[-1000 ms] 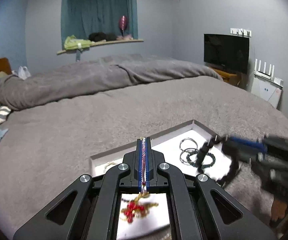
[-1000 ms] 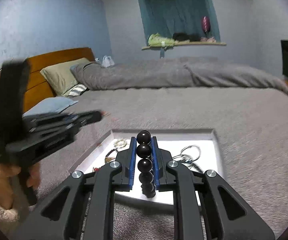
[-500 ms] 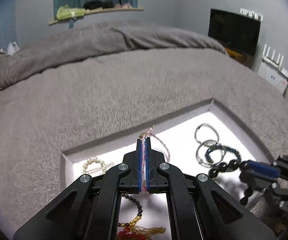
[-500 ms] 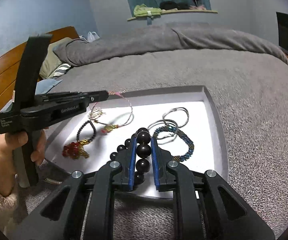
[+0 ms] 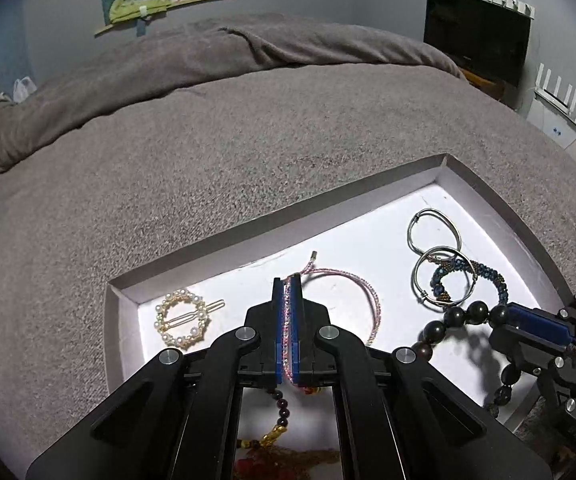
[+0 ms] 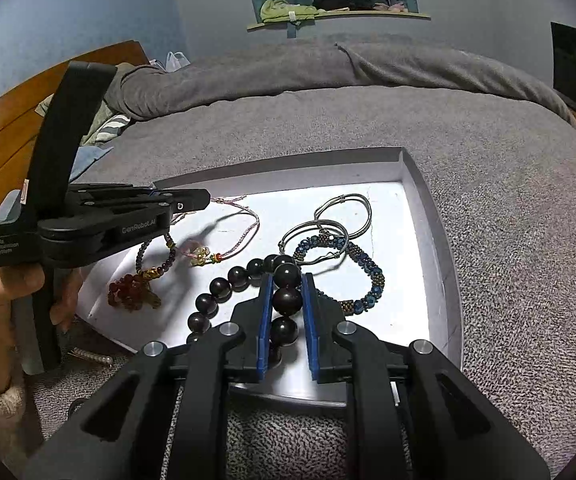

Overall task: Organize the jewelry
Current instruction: 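Carry the pink bracelet into the tray with the left tool while the right carries the bead bracelet, then open both tools to release the pink and dark bead bracelets in the tray, then move both tools back toward the pearl hair pin and black hair tie, then close the left tool on the pearl hair pin while the right holds the black hair tie, then carry the pearl pin into the tray with the left tool while the right carries the hair tie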

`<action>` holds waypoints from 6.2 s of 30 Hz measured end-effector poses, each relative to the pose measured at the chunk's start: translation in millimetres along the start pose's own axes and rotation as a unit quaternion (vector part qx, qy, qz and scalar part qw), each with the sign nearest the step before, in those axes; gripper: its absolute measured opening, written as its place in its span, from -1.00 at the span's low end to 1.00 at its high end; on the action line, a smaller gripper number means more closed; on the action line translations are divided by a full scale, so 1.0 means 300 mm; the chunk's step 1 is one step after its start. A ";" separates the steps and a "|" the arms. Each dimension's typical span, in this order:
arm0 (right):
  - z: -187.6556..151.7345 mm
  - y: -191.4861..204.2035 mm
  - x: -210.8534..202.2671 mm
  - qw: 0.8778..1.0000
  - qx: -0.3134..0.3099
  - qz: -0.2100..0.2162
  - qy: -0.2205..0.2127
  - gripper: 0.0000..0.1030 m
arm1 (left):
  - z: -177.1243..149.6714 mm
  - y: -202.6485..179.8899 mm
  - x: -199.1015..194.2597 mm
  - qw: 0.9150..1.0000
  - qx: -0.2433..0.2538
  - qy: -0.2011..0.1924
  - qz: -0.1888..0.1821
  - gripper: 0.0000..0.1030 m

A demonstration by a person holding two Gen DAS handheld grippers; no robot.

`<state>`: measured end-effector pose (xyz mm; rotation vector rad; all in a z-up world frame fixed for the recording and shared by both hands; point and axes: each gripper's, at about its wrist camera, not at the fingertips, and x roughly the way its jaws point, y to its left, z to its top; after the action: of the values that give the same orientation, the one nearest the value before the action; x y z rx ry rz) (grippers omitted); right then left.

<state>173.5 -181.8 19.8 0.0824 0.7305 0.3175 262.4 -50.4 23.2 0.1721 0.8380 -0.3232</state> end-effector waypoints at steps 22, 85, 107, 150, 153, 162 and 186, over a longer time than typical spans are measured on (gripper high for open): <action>-0.007 -0.045 -0.102 0.997 0.024 -0.014 -0.066 0.56 | -0.101 0.014 -0.252 0.994 -0.044 -0.095 0.035 0.40; -0.350 0.360 -0.160 0.996 -0.084 0.026 0.004 -0.64 | -0.646 0.112 -0.519 0.981 -0.135 -0.114 0.079 0.82; -0.278 0.150 -0.297 0.999 -0.019 0.018 -0.043 -0.72 | -0.558 -0.051 -0.361 0.995 -0.077 -0.055 0.006 0.22; -0.219 0.167 -0.366 0.994 -0.043 0.029 -0.097 -0.72 | -0.438 -0.060 -0.497 0.991 -0.035 -0.119 -0.047 -0.83; -0.190 0.140 -0.384 0.993 -0.033 0.022 -0.113 -0.72 | -0.372 -0.059 -0.463 0.991 -0.038 -0.123 -0.043 -0.83; -0.064 0.034 -0.372 0.990 0.000 -0.011 -0.143 -0.72 | -0.190 -0.055 -0.296 0.993 -0.061 -0.079 -0.065 -0.83; 0.205 0.045 0.074 0.998 -0.005 -0.061 -0.022 -0.72 | -0.211 -0.039 -0.111 0.996 -0.030 0.021 -0.084 -0.44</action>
<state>226.5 -159.8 53.7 0.0352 0.6871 0.2011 193.2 -36.8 6.4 0.0522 0.9059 -0.4519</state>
